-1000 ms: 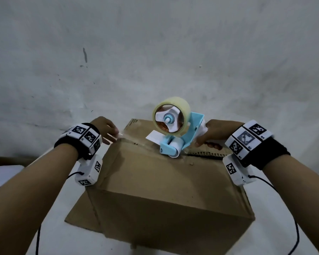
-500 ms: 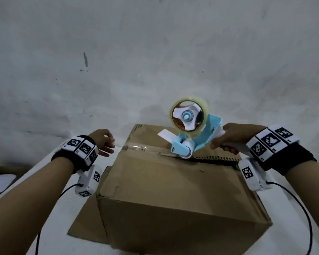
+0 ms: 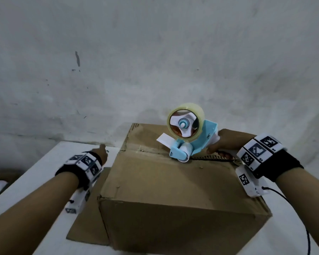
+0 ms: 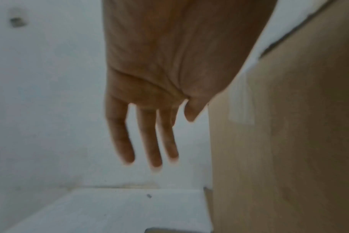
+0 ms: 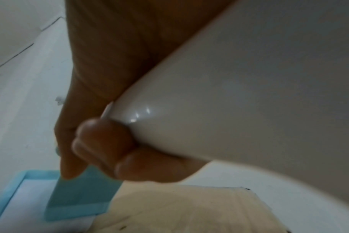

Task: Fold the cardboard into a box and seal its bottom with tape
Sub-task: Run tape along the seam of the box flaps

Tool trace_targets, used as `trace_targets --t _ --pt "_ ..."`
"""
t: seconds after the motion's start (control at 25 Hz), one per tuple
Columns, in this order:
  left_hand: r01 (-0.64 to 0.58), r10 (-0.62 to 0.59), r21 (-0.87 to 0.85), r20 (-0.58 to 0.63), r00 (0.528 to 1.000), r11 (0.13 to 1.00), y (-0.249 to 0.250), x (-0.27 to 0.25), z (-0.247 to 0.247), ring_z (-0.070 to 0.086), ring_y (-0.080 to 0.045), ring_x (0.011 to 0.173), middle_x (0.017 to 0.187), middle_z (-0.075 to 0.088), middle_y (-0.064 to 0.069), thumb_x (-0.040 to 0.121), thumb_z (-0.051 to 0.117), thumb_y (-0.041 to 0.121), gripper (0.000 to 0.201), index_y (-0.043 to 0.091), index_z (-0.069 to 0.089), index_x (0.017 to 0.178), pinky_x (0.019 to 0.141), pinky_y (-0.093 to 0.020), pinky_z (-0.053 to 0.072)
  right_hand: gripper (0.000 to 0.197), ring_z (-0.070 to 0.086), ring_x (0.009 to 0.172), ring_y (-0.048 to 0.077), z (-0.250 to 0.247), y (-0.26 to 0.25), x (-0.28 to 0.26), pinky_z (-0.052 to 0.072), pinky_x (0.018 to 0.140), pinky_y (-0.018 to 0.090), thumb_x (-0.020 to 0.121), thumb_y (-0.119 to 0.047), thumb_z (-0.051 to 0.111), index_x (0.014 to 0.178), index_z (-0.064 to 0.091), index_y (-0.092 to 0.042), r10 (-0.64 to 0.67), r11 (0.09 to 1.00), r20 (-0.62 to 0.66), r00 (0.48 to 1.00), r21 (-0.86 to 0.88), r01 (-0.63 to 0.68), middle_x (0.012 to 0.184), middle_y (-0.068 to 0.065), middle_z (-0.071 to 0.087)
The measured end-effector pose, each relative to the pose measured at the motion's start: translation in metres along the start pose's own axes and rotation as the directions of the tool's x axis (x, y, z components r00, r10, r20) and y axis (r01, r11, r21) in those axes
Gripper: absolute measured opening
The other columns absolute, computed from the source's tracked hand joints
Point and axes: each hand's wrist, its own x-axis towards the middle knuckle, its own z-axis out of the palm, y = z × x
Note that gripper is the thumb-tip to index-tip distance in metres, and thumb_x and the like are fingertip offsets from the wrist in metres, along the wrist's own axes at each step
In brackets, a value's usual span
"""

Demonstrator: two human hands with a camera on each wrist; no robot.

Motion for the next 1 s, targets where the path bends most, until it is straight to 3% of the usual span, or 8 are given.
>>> trace_targets --t 0.16,0.28,0.36,0.44,0.6,0.72,0.88,1.0 --pt "-0.138 0.172 -0.223 0.139 0.975 0.965 0.018 -0.006 -0.021 0.041 -0.026 0.129 0.146 0.039 -0.012 0.1 0.033 0.026 0.037 0.009 0.046 0.129 0.105 -0.034 0.031 0.016 0.039 0.029 0.014 0.0 -0.002 0.002 0.036 0.039 0.022 0.076 -0.005 0.069 0.069 0.056 -0.001 0.026 1.0 0.009 1.0 0.015 -0.026 0.033 0.0 0.046" --pt "-0.273 0.175 0.219 0.382 0.907 0.937 0.036 -0.015 -0.002 0.016 -0.028 0.143 0.156 0.009 -0.014 0.099 0.029 0.034 0.05 0.016 0.018 0.145 0.114 -0.035 0.016 0.016 0.042 0.035 0.018 0.004 -0.003 0.003 0.037 0.044 0.025 0.074 -0.008 0.071 0.074 0.058 0.0 0.02 1.0 -0.003 1.0 0.004 -0.02 0.036 0.002 0.049" --pt "-0.274 0.146 0.453 0.299 0.943 0.848 0.034 -0.016 0.012 0.008 -0.033 0.144 0.156 0.0 -0.019 0.099 0.03 0.035 0.06 0.012 0.004 0.148 0.117 -0.04 0.012 0.022 0.051 0.049 0.023 0.007 0.0 0.005 0.043 0.051 0.028 0.067 -0.012 0.076 0.081 0.062 -0.002 0.002 1.0 -0.016 1.0 0.018 -0.002 0.053 0.011 0.061" --pt "-0.297 0.144 0.469 0.335 0.931 0.832 0.039 -0.017 -0.005 0.015 -0.032 0.143 0.155 0.01 -0.019 0.097 0.034 0.038 0.063 0.007 0.013 0.147 0.118 -0.041 0.013 0.025 0.056 0.064 0.024 0.009 0.004 0.005 0.047 0.058 0.028 0.067 -0.011 0.075 0.088 0.063 -0.005 -0.028 0.998 -0.016 0.999 0.057 0.029 0.075 0.02 0.065" --pt "-0.295 0.261 0.111 0.247 0.933 0.949 0.081 -0.044 -0.051 0.014 -0.024 0.144 0.156 0.012 -0.012 0.099 0.031 0.031 0.053 0.008 0.019 0.146 0.117 -0.034 0.012 0.022 0.047 0.04 0.014 0.004 0.01 0.007 0.04 0.04 0.02 0.077 -0.004 0.07 0.095 0.058 -0.004 0.008 0.99 0.031 0.999 0.143 -0.012 0.051 0.009 0.053" --pt "-0.496 0.466 0.193 0.184 0.866 0.846 0.084 -0.056 -0.034 0.03 -0.028 0.137 0.149 0.031 -0.015 0.1 0.031 0.018 0.044 0.001 0.03 0.141 0.107 -0.027 0.025 0.025 0.051 0.051 0.02 -0.002 0.013 0.011 0.043 0.052 0.027 0.072 -0.013 0.074 0.09 0.062 0.001 -0.012 0.995 0.075 0.997 0.095 0.005 0.059 0.016 0.06" --pt "-0.473 0.306 0.612 0.364 0.88 0.633 0.117 -0.065 0.043 0.03 -0.023 0.137 0.152 0.028 -0.005 0.098 0.033 0.035 0.048 0.019 0.028 0.143 0.111 -0.032 0.025 0.017 0.04 0.035 0.013 -0.006 0.02 0.015 0.033 0.04 0.019 0.079 -0.006 0.066 0.069 0.051 -0.004 -0.075 0.986 0.076 0.994 0.157 0.062 0.045 0.005 0.046" --pt "-0.359 0.167 0.643 0.34 0.925 0.677 0.121 -0.082 0.071 0.001 -0.024 0.146 0.158 -0.002 -0.005 0.095 0.025 0.051 0.065 0.024 -0.002 0.148 0.117 -0.038 0.006 0.024 0.036 0.028 0.007 -0.005 0.025 0.018 0.029 0.034 0.016 0.081 -0.005 0.065 0.065 0.047 -0.008 -0.123 0.977 0.112 0.986 0.187 0.101 0.034 -0.003 0.042"
